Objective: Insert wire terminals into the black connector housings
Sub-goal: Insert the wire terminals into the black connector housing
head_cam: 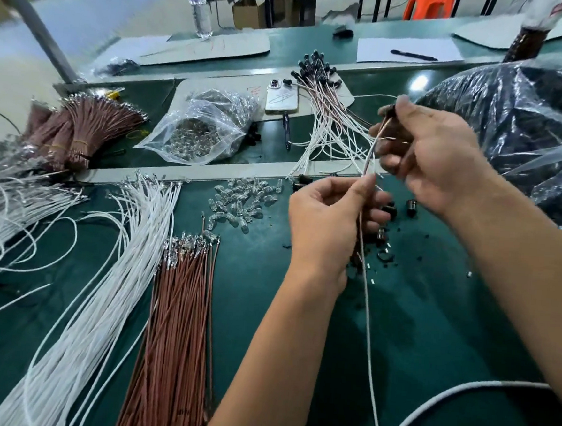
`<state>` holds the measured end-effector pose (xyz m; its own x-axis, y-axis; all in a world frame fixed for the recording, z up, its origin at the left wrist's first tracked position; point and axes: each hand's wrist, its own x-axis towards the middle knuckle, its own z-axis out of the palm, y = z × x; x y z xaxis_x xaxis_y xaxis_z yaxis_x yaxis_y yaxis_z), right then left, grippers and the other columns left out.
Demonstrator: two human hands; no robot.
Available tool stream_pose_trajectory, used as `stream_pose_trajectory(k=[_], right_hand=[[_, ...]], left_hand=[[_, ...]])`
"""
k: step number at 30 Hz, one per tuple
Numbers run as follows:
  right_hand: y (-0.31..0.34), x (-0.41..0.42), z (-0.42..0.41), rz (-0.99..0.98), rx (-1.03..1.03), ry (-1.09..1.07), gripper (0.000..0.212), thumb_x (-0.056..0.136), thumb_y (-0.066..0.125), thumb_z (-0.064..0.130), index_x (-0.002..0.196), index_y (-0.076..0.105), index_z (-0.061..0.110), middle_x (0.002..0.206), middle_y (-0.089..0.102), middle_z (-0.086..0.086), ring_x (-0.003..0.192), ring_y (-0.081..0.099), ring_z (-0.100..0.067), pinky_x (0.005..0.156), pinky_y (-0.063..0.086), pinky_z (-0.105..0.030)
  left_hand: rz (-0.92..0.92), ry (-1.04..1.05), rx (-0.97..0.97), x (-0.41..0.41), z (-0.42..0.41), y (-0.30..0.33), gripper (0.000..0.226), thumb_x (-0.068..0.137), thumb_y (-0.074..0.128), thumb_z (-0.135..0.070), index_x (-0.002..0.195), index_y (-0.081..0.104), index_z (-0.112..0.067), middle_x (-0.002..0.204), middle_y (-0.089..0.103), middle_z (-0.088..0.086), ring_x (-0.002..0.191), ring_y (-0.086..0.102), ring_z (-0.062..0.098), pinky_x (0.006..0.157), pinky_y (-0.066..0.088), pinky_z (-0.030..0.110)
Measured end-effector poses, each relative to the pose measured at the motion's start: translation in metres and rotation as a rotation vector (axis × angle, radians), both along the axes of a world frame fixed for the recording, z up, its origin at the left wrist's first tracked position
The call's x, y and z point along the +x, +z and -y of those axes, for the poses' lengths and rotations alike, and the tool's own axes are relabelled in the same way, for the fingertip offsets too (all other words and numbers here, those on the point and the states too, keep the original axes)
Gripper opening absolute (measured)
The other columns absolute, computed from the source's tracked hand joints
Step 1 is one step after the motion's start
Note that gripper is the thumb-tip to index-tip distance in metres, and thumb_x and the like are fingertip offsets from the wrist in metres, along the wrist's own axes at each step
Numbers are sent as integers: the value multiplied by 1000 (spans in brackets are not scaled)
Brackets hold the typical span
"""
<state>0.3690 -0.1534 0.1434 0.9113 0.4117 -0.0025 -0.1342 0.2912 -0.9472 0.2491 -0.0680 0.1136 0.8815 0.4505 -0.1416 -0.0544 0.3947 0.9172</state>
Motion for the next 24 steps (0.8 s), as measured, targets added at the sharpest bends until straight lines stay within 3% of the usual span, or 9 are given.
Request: stream_pose_trajectory(k=[4,7,10,13,16,19,21,24], right_hand=[[12,7,-12,52,-235,245,32,107,55,27,97,68,-1,64,50,-9,37,41,-6,34,40,-18],[24,35,-33,74,-285,178,32,109,51,22,87,64,2,59,60,-7,35,41,-7,32,34,-16],[33,83,-61,107,-467,60,32,112,45,22,87,61,9,66,65,-2,38,43,-4,34,28,-16],[31,130,-85,166,-688,5,33,111,47,24,91,69,9,71,59,-2,39,39,-5,35,28,-14],[29,165,-106,281,-888,-29,27,109,53,20,99,75,7,74,60,-4,48,42,-9,34,30,-14],[32,193,-124,347,-964,-18,23,107,56,16,114,72,1,78,61,-5,55,44,-10,43,35,-21],[36,202,-134,380,-970,-1,27,108,53,13,124,67,-4,90,67,-11,57,47,-12,41,36,-22],[29,206,-139,365,-988,24,30,108,52,11,130,60,-8,110,66,-22,72,62,-20,46,43,-25]], left_hand=[[32,136,-117,34,-5,28,18,95,68,-5,99,66,12,75,68,19,47,59,13,45,50,18],[-4,140,-169,50,-11,34,27,99,62,-6,104,62,20,68,67,17,43,61,15,44,52,18],[-62,76,-173,63,-9,26,27,104,54,-9,86,61,8,59,68,11,44,64,17,43,52,19],[-115,39,-131,80,-9,14,26,105,52,-8,82,59,2,59,70,9,46,65,17,46,54,20],[-169,10,4,99,-16,10,20,102,54,-3,82,59,-1,67,73,13,50,67,19,55,60,26],[-206,34,371,125,-26,12,26,99,59,-12,75,65,-6,78,75,16,74,73,29,79,61,39],[-261,83,645,136,-32,20,26,98,61,-25,84,70,-5,84,73,12,85,69,29,81,53,35],[-252,191,793,138,-37,27,21,95,64,-29,103,68,-10,100,71,7,95,63,26,81,46,33]])
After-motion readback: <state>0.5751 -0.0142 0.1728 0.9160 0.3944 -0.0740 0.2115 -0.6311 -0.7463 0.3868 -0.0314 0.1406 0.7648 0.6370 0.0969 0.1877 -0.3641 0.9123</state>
